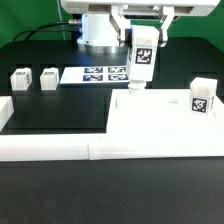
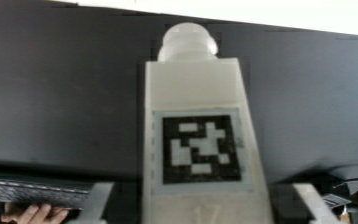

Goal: Assemble square table

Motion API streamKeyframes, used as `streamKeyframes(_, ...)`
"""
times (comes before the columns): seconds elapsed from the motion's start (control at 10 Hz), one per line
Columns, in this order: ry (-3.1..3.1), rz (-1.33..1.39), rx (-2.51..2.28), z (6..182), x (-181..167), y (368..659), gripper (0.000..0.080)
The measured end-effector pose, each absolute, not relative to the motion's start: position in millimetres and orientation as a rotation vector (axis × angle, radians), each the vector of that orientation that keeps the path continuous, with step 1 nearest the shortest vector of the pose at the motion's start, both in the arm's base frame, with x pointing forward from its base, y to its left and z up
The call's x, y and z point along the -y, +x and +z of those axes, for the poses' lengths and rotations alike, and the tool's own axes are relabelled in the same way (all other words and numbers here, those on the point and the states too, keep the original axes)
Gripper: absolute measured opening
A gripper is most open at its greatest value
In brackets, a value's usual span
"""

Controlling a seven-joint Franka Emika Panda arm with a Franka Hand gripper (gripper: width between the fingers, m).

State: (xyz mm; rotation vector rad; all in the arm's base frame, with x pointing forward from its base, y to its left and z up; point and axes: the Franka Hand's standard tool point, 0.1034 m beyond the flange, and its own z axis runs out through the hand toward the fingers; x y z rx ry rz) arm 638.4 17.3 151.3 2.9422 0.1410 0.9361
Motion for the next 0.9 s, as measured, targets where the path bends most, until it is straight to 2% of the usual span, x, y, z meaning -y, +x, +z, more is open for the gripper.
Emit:
streamKeyframes(0.2,2.923,0.926,-0.193,149.4,-10.8,635.8,0.0291)
streamKeyframes(0.3,2.901,0.885,-0.258,141.2,15.7,626.5,0.0291)
streamKeyframes(0.4,2.932,0.861,-0.235,134.4,27.8,622.7,0.0291)
streamKeyframes(0.9,2.99,0.867,-0.243,119.6,13.0,623.4,0.0291)
